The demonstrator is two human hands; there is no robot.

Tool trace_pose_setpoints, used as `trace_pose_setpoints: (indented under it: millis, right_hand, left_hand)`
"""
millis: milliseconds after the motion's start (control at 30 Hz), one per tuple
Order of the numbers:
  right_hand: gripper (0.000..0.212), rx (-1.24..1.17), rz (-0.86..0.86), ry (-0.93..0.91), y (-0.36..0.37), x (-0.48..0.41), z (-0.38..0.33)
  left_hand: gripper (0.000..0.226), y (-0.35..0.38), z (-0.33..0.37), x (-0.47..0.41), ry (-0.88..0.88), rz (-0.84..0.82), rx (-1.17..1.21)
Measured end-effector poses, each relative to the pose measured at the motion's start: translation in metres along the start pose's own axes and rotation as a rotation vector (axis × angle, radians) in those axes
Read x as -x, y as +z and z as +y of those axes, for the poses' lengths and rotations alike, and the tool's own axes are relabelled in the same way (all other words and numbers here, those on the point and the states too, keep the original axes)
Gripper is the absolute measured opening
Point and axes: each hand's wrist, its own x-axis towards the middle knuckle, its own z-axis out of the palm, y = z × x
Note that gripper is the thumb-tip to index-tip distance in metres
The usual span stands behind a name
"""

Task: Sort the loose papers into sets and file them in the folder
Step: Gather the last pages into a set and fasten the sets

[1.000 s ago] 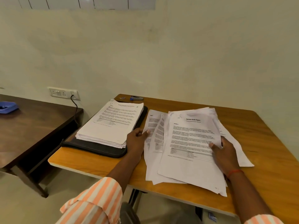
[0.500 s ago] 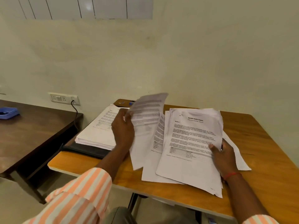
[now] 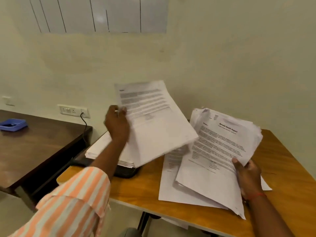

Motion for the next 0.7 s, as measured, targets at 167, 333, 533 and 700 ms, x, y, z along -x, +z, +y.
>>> trace_pose_setpoints:
  millis: [167, 333, 533, 700]
  right_hand:
    - [0.034, -0.119, 0.141, -0.008, -0.005, -0.007, 0.0]
    - [0.037, -0.109, 0.252, -0.085, -0.008, -0.011, -0.02]
    - [0.042, -0.172, 0.515, -0.173, -0.006, -0.035, -0.029]
    - [0.035, 0.004, 0.193, -0.099, 0.029, -0.021, -0.027]
  left_hand:
    - [0.016, 0.007, -0.045, 0.071, -0.048, -0.251, -0.003]
    - [0.012, 0.002, -0.07, 0.098, -0.105, -0.325, -0.045]
    - [0.01, 0.004, -0.07, 0.108, -0.126, -0.415, -0.079]
    - [0.012, 0.011, -0.073, 0.105, -0.115, -0.48, -0.099]
